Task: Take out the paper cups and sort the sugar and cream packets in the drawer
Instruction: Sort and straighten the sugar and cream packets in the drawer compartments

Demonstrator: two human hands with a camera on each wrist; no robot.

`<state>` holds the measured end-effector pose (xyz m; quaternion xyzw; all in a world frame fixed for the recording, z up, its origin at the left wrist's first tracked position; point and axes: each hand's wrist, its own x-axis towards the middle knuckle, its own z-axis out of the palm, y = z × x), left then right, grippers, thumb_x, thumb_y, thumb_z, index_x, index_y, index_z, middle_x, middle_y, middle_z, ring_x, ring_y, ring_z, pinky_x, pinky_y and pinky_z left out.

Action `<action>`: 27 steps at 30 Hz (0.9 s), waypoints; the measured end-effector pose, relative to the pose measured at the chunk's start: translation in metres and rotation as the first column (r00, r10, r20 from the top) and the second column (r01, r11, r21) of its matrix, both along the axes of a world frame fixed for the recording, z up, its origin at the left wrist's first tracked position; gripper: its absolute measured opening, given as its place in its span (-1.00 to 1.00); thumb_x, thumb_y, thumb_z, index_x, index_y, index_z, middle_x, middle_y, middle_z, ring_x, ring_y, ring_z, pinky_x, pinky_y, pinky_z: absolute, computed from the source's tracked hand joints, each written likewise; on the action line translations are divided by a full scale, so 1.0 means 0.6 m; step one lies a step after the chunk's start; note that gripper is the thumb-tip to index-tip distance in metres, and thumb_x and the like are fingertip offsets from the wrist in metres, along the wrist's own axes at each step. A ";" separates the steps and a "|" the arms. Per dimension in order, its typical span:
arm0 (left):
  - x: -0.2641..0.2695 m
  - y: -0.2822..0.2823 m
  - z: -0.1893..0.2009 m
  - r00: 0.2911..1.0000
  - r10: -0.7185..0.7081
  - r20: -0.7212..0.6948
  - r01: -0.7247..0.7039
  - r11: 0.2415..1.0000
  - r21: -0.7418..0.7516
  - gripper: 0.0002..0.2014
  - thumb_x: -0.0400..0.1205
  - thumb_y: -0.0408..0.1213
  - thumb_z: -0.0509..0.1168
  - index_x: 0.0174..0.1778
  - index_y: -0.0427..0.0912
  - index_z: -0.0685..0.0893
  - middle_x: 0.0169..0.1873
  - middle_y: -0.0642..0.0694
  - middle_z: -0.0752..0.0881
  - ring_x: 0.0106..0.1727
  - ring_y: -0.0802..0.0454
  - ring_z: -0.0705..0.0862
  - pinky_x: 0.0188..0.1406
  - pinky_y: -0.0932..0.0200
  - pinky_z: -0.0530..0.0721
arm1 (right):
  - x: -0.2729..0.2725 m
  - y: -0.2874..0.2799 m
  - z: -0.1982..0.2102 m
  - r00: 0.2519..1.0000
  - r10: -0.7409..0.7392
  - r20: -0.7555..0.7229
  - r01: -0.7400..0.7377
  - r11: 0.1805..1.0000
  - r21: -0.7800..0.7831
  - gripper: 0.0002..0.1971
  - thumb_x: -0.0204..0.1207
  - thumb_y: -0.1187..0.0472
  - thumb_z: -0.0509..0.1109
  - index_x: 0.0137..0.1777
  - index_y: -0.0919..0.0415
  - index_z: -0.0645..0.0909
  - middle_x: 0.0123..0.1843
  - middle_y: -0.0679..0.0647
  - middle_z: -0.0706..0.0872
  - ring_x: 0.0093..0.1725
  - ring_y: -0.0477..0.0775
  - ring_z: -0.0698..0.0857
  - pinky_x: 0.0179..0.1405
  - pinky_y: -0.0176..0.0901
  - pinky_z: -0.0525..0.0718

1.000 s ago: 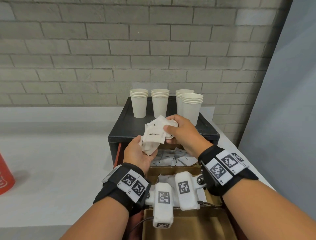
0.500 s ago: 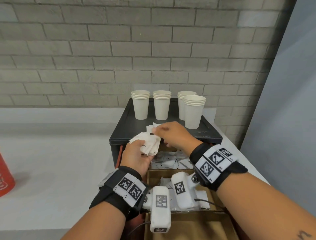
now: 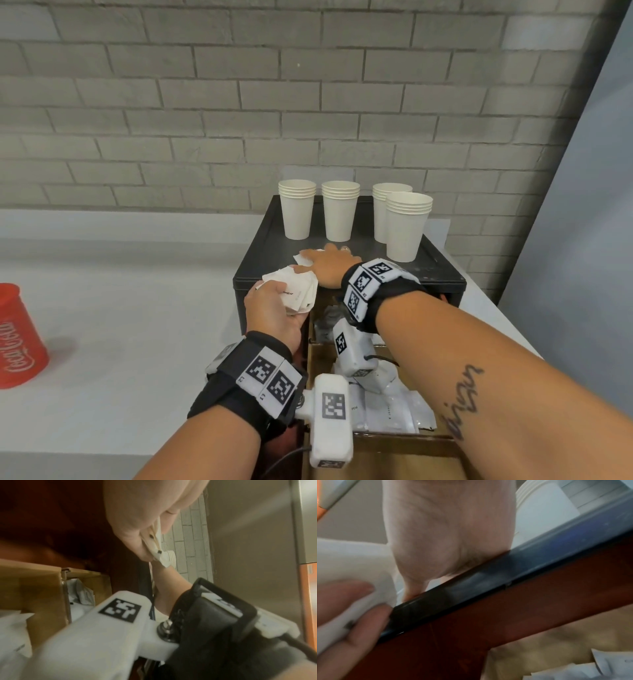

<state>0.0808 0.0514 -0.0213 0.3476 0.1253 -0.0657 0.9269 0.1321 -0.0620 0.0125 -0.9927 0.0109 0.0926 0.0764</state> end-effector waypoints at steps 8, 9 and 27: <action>0.005 0.006 -0.004 0.999 -0.007 -0.044 0.008 0.999 0.042 -0.69 0.61 -0.58 0.05 0.17 -0.22 0.51 0.08 -0.27 0.64 -0.01 -0.24 0.68 0.05 -0.14 0.64 | -0.017 -0.007 0.005 0.933 0.311 0.182 -0.322 0.946 0.037 -0.70 0.60 0.06 0.28 0.31 0.04 0.51 0.25 0.15 0.59 0.23 0.19 0.56 0.21 -0.04 0.45; 0.005 0.006 -0.005 0.999 -0.016 -0.049 0.018 0.999 0.048 -0.68 0.60 -0.58 0.05 0.19 -0.22 0.51 0.11 -0.28 0.64 0.04 -0.26 0.68 0.08 -0.15 0.65 | -0.023 -0.010 0.007 0.922 0.319 0.220 -0.338 0.940 0.055 -0.73 0.60 0.11 0.28 0.28 0.07 0.54 0.23 0.15 0.62 0.19 0.16 0.58 0.14 -0.09 0.46; -0.037 -0.023 -0.022 0.947 -0.312 0.081 0.299 0.944 0.136 -0.76 0.69 -0.33 0.19 0.25 -0.29 0.55 0.20 -0.38 0.65 0.14 -0.29 0.69 0.16 -0.23 0.65 | -0.169 -0.042 -0.021 0.971 -0.174 0.164 -0.057 0.498 0.865 -0.70 0.50 0.35 0.42 0.14 0.03 0.51 0.19 0.06 0.59 -0.01 -0.01 0.64 -0.14 -0.25 0.67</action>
